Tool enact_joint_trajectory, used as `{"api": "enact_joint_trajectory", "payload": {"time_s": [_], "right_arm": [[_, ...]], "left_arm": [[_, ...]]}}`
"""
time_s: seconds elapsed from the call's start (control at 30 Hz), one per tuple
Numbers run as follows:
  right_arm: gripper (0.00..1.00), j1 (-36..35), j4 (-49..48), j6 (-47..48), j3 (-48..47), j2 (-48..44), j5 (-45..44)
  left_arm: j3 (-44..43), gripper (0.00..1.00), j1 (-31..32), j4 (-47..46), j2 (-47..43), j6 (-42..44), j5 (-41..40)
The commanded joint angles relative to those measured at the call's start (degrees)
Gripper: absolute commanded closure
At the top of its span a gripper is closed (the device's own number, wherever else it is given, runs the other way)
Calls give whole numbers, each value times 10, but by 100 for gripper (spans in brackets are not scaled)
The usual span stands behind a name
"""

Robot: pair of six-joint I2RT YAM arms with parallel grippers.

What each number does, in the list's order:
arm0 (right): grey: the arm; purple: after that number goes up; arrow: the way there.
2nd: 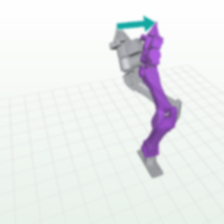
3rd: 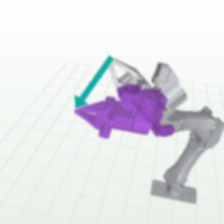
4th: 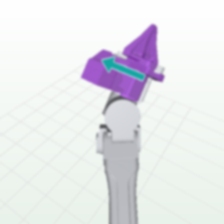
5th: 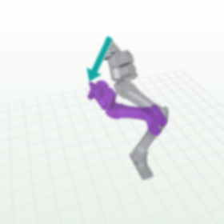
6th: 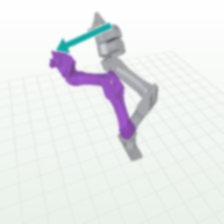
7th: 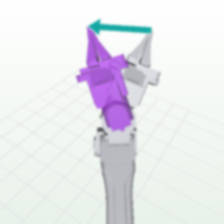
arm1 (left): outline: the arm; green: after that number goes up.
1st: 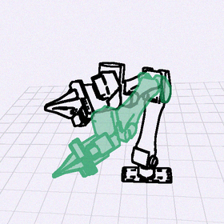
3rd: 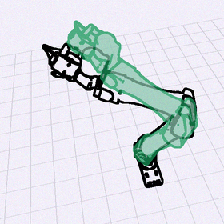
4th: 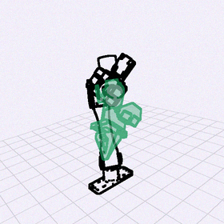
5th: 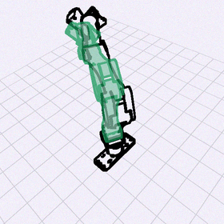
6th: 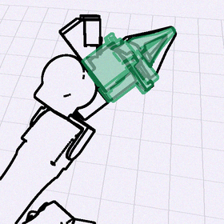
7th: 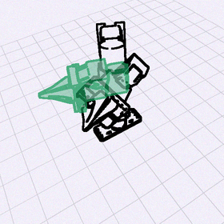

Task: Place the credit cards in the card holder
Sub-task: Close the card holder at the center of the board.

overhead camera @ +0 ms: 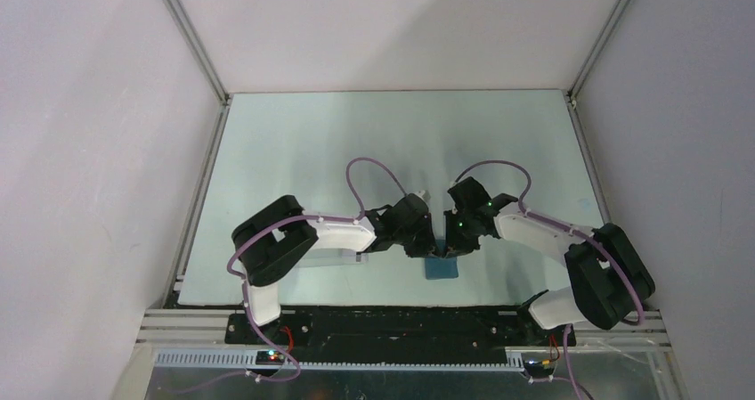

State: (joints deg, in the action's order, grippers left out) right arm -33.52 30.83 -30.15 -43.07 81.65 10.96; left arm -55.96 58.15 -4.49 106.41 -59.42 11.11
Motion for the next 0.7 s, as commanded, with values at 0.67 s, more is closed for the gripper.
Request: {"api": "enact_joint_trajectory", "payload": {"time_s": [0.67], "right_arm": [[73, 41, 15, 11, 2, -95, 44]], "left_arm": [[-19, 100, 17, 21, -42, 32, -25]]}}
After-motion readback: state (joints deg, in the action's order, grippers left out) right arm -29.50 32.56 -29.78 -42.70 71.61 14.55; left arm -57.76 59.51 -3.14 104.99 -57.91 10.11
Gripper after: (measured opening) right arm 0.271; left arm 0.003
